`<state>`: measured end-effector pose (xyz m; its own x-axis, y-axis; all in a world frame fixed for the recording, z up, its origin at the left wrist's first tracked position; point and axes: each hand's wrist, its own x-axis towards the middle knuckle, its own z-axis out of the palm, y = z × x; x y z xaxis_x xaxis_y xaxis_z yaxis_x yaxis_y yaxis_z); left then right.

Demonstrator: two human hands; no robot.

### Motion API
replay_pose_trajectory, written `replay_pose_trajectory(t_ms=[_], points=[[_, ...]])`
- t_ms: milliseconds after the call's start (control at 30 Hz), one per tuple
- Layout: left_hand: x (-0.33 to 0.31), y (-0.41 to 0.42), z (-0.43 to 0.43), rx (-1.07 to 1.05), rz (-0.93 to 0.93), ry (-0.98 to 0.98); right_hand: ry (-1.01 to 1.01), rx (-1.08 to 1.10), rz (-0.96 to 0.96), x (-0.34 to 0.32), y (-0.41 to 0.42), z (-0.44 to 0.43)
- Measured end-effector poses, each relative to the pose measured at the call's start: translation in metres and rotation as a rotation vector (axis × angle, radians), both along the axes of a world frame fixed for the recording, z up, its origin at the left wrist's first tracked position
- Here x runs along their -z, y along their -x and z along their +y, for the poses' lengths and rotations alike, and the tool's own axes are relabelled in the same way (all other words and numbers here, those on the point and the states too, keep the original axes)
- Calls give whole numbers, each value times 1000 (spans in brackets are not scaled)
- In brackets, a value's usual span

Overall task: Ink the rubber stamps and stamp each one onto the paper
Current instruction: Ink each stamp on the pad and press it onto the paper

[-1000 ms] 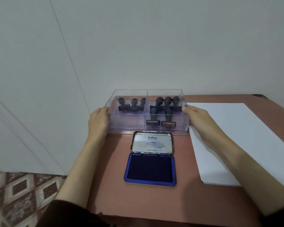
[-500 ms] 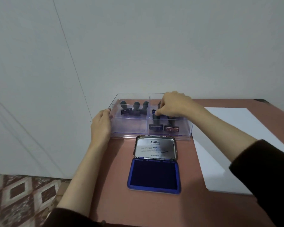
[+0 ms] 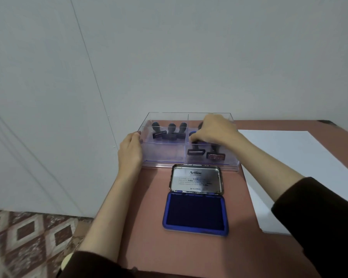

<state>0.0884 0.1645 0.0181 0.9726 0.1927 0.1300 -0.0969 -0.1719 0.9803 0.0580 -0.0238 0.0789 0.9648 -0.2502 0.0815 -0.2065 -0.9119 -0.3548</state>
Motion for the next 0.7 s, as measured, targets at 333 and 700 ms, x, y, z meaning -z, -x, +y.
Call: replay_pose_trajectory(t_ms=[333,700], points=[[-16,21,1,-8,-73,-60,-587,-14,-606,-23,51,-1],[-3,85,-10,71,-403,-310,-621,-331,-397,40,131,19]])
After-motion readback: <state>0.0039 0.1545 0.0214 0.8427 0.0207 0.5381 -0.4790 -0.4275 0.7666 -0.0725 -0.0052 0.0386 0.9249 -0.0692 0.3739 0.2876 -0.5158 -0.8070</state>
